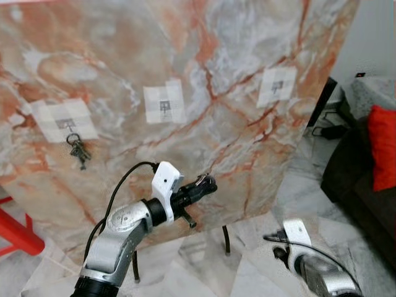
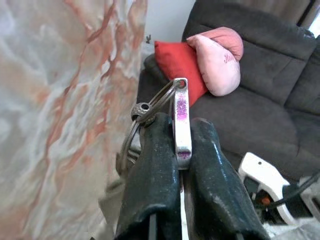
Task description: Hang keys on a hook
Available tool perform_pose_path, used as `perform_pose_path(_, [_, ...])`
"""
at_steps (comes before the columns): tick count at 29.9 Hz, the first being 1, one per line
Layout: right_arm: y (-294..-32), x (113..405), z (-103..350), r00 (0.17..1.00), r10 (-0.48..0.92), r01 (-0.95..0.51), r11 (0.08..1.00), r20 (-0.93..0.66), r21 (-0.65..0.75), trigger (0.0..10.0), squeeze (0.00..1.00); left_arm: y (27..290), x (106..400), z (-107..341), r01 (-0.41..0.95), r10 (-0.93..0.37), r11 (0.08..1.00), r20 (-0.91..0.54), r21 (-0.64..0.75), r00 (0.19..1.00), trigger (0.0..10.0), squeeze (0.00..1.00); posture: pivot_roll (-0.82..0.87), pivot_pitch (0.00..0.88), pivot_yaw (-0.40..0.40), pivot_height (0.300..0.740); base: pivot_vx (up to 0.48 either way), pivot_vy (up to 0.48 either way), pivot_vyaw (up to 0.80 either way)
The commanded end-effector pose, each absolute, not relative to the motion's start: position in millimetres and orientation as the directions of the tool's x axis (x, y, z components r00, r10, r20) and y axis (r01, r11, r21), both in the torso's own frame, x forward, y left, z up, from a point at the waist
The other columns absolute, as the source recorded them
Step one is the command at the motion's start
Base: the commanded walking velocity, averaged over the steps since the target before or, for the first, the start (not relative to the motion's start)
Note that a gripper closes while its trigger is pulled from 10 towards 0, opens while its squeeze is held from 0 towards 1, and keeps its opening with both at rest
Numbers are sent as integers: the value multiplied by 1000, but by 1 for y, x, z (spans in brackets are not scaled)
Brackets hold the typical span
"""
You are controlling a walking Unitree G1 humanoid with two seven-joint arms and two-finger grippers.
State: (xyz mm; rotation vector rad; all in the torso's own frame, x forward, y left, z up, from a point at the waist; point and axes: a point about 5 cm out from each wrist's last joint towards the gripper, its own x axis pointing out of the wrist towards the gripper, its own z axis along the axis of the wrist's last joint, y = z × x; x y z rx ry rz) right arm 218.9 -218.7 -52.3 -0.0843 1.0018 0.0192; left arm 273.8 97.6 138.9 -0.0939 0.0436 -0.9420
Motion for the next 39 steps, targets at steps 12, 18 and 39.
perform_pose_path(12, [-205, 167, -90, 411, -66, 44, 998, -909, -52, 10000, 0, 92, 273, 146, 803, -803, 593, 24, -63, 595, 10000, 0, -17, 0, -77, 740, 0, -136, 0])
perform_pose_path(18, [-204, 165, -91, 411, -69, 44, 997, -909, -55, 10000, 0, 93, 274, 146, 795, -796, 603, 23, -60, 605, 10000, 0, -16, 0, -80, 740, 0, -377, 0])
perform_pose_path(39, [-203, 157, -95, 414, -55, 51, 998, -909, -37, 10000, 0, 166, 284, 120, 394, -398, 917, -76, -54, 914, 10000, 0, -1, 0, -80, 740, 0, -397, 0])
